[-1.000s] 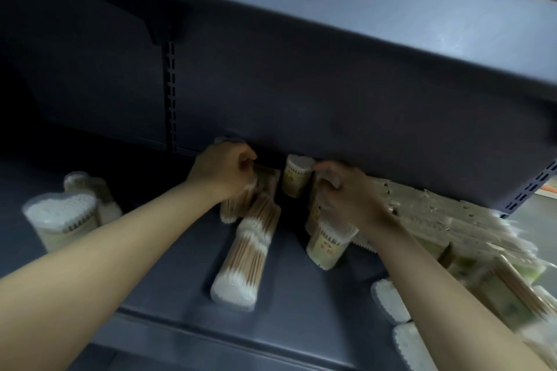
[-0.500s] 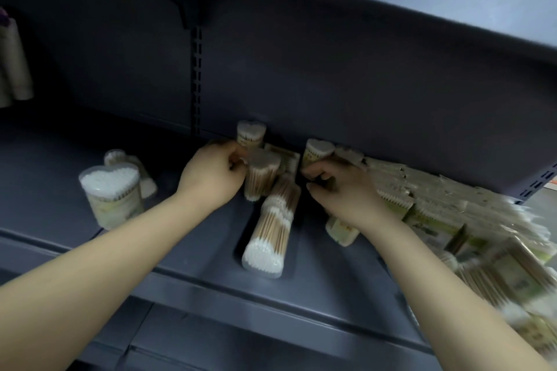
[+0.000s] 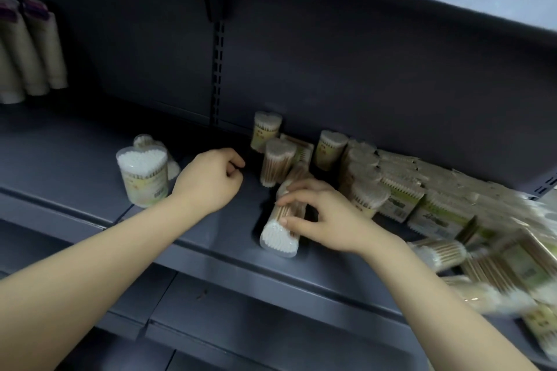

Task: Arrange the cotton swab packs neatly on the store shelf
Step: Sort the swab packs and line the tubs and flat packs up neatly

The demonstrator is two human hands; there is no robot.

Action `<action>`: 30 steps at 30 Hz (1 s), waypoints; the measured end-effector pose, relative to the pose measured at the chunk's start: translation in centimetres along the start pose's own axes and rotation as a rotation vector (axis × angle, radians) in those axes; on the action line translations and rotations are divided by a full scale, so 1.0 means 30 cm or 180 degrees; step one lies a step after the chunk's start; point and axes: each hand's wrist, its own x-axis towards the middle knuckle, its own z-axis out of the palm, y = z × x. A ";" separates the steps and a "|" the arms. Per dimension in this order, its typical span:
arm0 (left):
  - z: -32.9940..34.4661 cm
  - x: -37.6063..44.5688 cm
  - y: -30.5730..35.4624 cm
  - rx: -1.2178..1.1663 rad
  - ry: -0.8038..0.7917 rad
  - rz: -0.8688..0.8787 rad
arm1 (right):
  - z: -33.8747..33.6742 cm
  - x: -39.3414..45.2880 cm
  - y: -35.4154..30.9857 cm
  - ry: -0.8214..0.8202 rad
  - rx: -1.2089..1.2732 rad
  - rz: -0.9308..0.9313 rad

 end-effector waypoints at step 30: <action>0.090 -0.093 0.097 0.0033 -0.0472 0.1056 | -0.182 -0.077 0.042 0.1231 0.1064 0.0615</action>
